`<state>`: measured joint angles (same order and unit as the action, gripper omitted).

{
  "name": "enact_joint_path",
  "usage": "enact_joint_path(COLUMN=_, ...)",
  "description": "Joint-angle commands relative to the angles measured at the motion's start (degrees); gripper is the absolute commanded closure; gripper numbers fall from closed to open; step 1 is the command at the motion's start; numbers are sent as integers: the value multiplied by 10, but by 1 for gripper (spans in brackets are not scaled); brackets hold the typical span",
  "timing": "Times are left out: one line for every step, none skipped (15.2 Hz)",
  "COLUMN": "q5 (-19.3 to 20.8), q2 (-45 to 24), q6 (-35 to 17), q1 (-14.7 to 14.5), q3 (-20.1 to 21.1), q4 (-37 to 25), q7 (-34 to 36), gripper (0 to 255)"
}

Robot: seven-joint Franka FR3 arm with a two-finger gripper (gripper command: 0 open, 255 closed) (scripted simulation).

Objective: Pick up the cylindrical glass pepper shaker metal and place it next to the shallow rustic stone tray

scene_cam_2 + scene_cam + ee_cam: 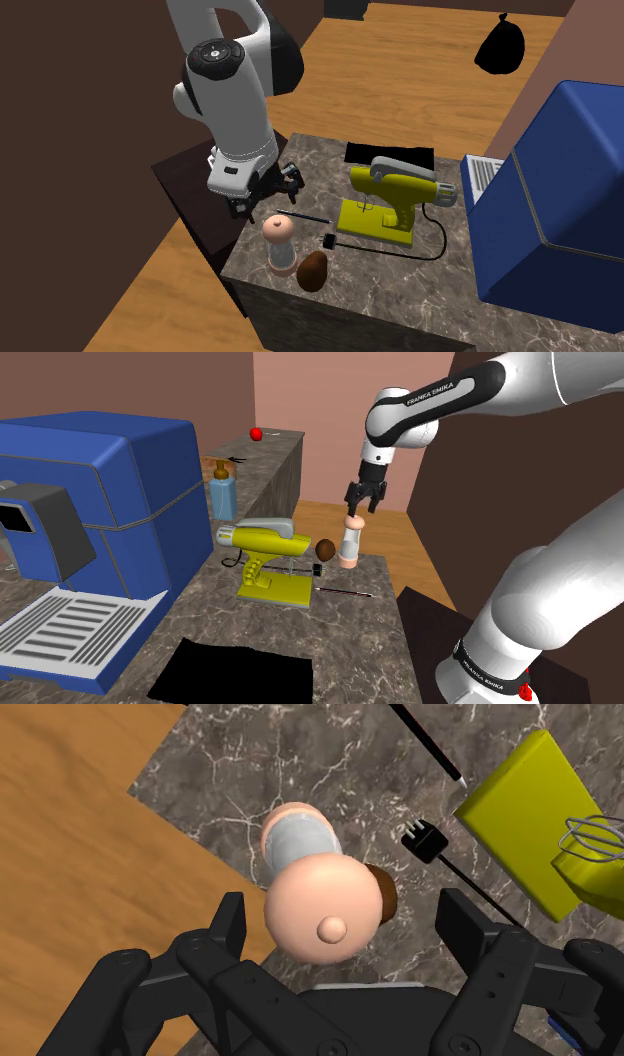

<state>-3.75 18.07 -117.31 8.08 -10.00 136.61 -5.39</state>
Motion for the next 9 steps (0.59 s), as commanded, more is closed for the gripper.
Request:
enact_joint_path(q5=-4, q2=-13, q6=-15, q1=2, q3=-5, q4=2, q7=-3, gripper=0)
enact_joint_path(q5=-5, q2=-16, q6=-24, q1=1, q3=-4, q4=7, q7=-4, gripper=0)
enact_joint_path(q5=-6, q2=-19, q6=-32, q1=1, q3=-4, q4=13, q7=-4, gripper=0)
enact_joint_path(q5=-7, q2=-22, q6=-40, q1=0, q3=-4, q4=18, q7=-5, gripper=0)
enact_joint_path(q5=-8, q2=-25, q6=-48, q1=0, q3=-4, q4=23, q7=-6, gripper=0)
enact_joint_path(q5=-10, q2=-29, q6=-56, q1=-1, q3=-4, q4=27, q7=-6, gripper=0)
enact_joint_path(q5=-12, q2=-35, q6=-70, q1=-2, q3=-4, q4=35, q7=-8, gripper=0)
enact_joint_path(q5=-11, q2=-35, q6=-70, q1=-2, q3=-4, q4=35, q7=-8, gripper=0)
enact_joint_path(q5=-12, q2=-35, q6=-70, q1=-2, q3=-4, q4=35, q7=-8, gripper=0)
